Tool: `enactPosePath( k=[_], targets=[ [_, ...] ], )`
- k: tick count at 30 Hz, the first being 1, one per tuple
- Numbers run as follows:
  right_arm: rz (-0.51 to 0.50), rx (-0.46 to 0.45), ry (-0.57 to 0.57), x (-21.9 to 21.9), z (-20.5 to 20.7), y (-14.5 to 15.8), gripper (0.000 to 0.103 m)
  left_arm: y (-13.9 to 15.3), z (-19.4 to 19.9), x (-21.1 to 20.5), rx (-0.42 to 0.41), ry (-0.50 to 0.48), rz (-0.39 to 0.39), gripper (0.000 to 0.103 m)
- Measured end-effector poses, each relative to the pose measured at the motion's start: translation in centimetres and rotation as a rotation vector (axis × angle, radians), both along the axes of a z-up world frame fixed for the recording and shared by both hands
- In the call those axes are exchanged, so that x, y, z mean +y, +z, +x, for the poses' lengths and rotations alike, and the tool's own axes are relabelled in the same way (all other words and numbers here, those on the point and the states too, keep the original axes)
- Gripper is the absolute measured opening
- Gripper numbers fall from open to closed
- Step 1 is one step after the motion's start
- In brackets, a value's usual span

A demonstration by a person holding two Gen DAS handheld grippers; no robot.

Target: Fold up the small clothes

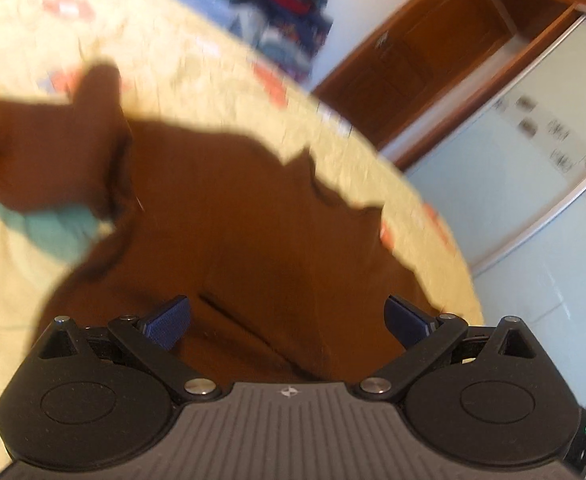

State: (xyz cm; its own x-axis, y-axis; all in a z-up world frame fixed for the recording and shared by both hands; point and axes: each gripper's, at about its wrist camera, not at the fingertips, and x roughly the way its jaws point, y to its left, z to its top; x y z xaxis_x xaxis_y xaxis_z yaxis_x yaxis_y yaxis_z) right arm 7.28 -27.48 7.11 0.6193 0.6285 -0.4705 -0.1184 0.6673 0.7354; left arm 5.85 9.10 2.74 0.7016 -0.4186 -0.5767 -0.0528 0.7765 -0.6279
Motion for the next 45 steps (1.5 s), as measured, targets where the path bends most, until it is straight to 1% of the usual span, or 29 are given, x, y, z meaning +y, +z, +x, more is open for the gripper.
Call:
enactPosePath(
  k=[1,2,3,5,8,10,11,12,13,15,16,17,18,20,21,23,25,26,28,30,32,35,37,39,41,42,43,44,45],
  targets=[
    [-0.014,0.008,-0.005,-0.1,-0.3,-0.6,0.085,-0.6,0.8,-0.5,0.037,-0.001,0.0,0.103],
    [-0.015,0.013,-0.007,-0.3,-0.5,-2.3,0.084,-1.1,1.4,-0.8,0.066,0.002,-0.002,0.103],
    [-0.011,0.007,-0.008,-0.4,-0.7,-2.7,0.082,-1.5,1.8,-1.2,0.085,0.007,-0.003,0.103],
    [-0.014,-0.022,0.0,-0.4,-1.2,-3.0,0.082,-1.2,2.2,-1.7,0.069,0.025,0.017,0.103],
    [-0.041,-0.064,0.018,0.0,-1.3,-2.9,0.084,-0.7,3.1,-1.7,0.062,0.035,0.013,0.101],
    [-0.074,-0.101,0.04,0.6,-1.6,-2.9,0.086,-0.7,3.7,-1.5,0.069,0.049,0.022,0.089],
    [-0.091,-0.12,0.05,0.8,-1.8,-2.9,0.088,-0.8,4.0,-1.2,0.081,0.057,0.019,0.085],
    [-0.1,-0.132,0.056,1.0,-1.9,-2.7,0.089,-1.0,4.3,-0.9,0.094,0.062,0.008,0.071],
    [-0.102,-0.136,0.06,1.2,-1.9,-2.7,0.09,-1.3,4.6,-0.6,0.112,0.063,-0.004,0.062],
    [-0.096,-0.14,0.066,1.2,-1.9,-2.5,0.093,-2.0,5.1,-0.2,0.142,0.073,-0.007,0.032],
    [-0.096,-0.143,0.068,1.3,-2.0,-2.4,0.094,-2.1,5.2,-0.1,0.146,0.074,0.001,0.024],
    [-0.098,-0.145,0.07,1.4,-2.1,-2.4,0.095,-2.3,5.3,-0.1,0.155,0.071,0.014,0.013],
    [-0.101,-0.148,0.073,1.4,-2.1,-2.4,0.095,-2.3,5.4,-0.1,0.159,0.067,0.028,0.006],
    [-0.101,-0.15,0.076,1.3,-2.1,-2.3,0.096,-1.7,5.2,-0.4,0.122,0.065,0.072,0.005],
    [-0.1,-0.15,0.077,1.3,-2.1,-2.2,0.096,-0.9,5.0,-0.6,0.086,0.06,0.117,0.005],
    [-0.101,-0.152,0.079,1.3,-2.0,-2.3,0.096,1.8,4.8,-0.5,-0.024,0.08,0.227,0.005],
    [-0.103,-0.155,0.083,1.3,-2.0,-2.3,0.097,4.7,4.9,1.3,-0.108,0.164,0.299,0.005],
    [-0.103,-0.156,0.085,1.4,-2.0,-2.2,0.097,5.8,5.1,2.4,-0.129,0.209,0.327,0.005],
    [-0.102,-0.159,0.088,1.5,-2.0,-2.3,0.098,7.4,5.6,4.6,-0.144,0.298,0.396,0.005],
    [-0.102,-0.162,0.09,1.5,-2.1,-2.3,0.1,7.5,6.1,5.9,-0.126,0.312,0.418,0.005],
    [-0.103,-0.165,0.095,1.7,-2.1,-2.2,0.102,6.6,6.5,5.6,-0.087,0.277,0.462,0.005],
    [-0.107,-0.156,0.106,1.7,-1.9,-2.1,0.102,4.1,6.6,3.1,-0.043,0.208,0.571,0.005],
    [-0.084,-0.1,0.104,1.1,-1.0,-1.7,0.101,3.3,6.2,1.9,-0.007,0.195,0.657,0.006],
    [-0.056,-0.046,0.065,-0.2,0.6,-0.5,0.1,4.1,4.6,1.3,-0.045,0.224,0.733,0.007],
    [-0.045,-0.098,0.001,-2.1,2.4,1.3,0.102,6.8,2.5,0.9,-0.122,0.254,0.773,0.01],
    [-0.069,-0.128,-0.03,-2.8,3.6,2.2,0.103,7.5,2.0,0.5,-0.165,0.263,0.778,0.017],
    [-0.124,-0.146,-0.059,-3.2,5.0,3.0,0.103,8.3,1.8,0.1,-0.201,0.259,0.78,0.024],
    [-0.196,-0.152,-0.089,-3.5,6.5,3.5,0.103,9.0,1.9,-0.5,-0.224,0.25,0.78,0.052],
    [-0.271,-0.144,-0.121,-3.8,8.3,3.7,0.102,9.3,2.0,-1.0,-0.242,0.243,0.778,0.092]
  ],
)
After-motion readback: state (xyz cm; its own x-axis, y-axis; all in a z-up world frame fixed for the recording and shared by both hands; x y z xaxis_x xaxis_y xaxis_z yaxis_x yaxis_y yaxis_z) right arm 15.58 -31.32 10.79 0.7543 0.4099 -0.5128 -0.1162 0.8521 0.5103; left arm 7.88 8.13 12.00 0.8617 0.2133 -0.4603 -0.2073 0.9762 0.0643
